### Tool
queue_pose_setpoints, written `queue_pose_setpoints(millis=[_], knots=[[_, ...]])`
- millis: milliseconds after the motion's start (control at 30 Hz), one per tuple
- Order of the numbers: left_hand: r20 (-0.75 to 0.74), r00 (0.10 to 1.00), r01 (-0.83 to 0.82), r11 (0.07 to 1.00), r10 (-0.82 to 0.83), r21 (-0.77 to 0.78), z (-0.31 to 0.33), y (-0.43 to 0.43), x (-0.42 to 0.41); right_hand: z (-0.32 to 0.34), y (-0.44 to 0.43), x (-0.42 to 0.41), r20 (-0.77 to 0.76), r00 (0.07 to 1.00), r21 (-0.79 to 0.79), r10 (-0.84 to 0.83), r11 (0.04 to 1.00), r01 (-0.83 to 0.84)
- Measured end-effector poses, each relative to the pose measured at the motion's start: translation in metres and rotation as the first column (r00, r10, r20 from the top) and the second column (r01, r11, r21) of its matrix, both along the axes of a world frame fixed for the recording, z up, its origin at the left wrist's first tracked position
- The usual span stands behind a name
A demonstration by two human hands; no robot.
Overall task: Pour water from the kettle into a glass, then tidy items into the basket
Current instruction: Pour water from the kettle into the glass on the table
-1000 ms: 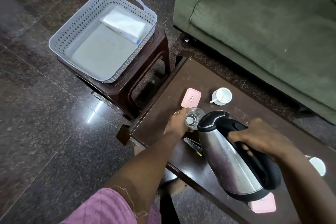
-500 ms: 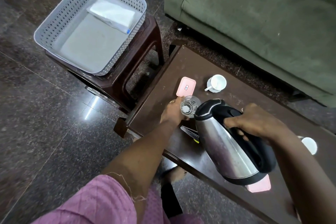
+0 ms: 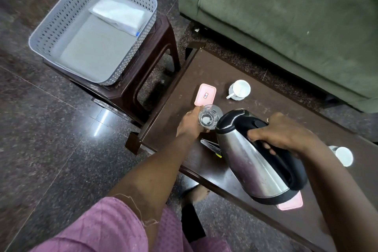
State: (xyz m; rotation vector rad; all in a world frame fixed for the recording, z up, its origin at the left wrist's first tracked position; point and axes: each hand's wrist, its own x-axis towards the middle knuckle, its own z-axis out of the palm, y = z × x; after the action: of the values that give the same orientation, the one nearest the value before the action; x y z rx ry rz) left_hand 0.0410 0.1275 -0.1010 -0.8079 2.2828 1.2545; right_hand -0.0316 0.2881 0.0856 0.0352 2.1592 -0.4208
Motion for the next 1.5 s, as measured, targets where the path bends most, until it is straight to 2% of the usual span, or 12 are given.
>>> queue_pose_setpoints(millis=[1500], knots=[[0.002,1.0,0.029,1.0,-0.029,-0.01,-0.0068,-0.0051,-0.0028,-0.0012,-0.008,-0.0076,0.041,0.999,0.02,0.036,0.999,-0.036]])
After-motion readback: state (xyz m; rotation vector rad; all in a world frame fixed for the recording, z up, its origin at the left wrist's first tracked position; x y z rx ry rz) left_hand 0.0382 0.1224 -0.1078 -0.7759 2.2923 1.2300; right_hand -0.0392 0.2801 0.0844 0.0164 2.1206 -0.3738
